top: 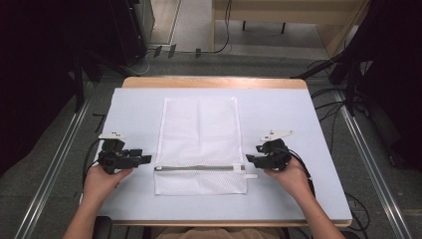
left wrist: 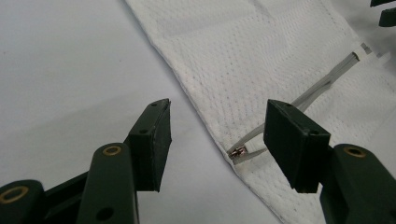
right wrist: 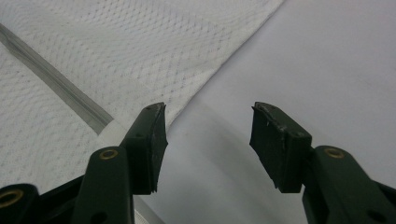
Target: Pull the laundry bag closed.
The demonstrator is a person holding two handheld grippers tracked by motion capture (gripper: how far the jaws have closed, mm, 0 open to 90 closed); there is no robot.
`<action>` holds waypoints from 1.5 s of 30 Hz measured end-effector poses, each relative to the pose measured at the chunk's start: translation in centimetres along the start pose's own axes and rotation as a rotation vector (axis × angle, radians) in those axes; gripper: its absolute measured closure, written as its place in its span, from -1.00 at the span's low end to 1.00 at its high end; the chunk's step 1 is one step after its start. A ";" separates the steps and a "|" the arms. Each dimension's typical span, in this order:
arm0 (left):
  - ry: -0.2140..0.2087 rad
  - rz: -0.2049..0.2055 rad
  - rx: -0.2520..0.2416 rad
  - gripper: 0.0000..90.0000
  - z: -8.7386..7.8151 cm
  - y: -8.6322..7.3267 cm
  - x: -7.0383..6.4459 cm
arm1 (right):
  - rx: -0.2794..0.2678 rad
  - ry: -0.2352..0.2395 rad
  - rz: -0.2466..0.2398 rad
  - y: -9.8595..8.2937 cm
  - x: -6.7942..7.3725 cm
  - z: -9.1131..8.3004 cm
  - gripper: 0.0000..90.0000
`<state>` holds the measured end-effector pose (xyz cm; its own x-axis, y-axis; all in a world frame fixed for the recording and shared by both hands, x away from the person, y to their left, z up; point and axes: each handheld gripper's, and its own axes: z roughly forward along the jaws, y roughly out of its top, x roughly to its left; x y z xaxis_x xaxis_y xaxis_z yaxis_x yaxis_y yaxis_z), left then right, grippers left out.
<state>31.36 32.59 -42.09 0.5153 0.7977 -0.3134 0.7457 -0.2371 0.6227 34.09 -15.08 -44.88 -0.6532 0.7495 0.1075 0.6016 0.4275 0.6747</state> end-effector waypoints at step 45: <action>0.032 -0.025 -0.029 -0.12 -0.4 -0.1 0.3 | 0.023 0.225 -0.160 8.2 10.8 3.6 0.37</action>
<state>31.33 33.05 -41.96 0.4822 0.8207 -0.3065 0.7458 -0.2010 0.6351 33.58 -1.64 -40.85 -0.8249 0.5415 0.1624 0.4913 0.5444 0.6799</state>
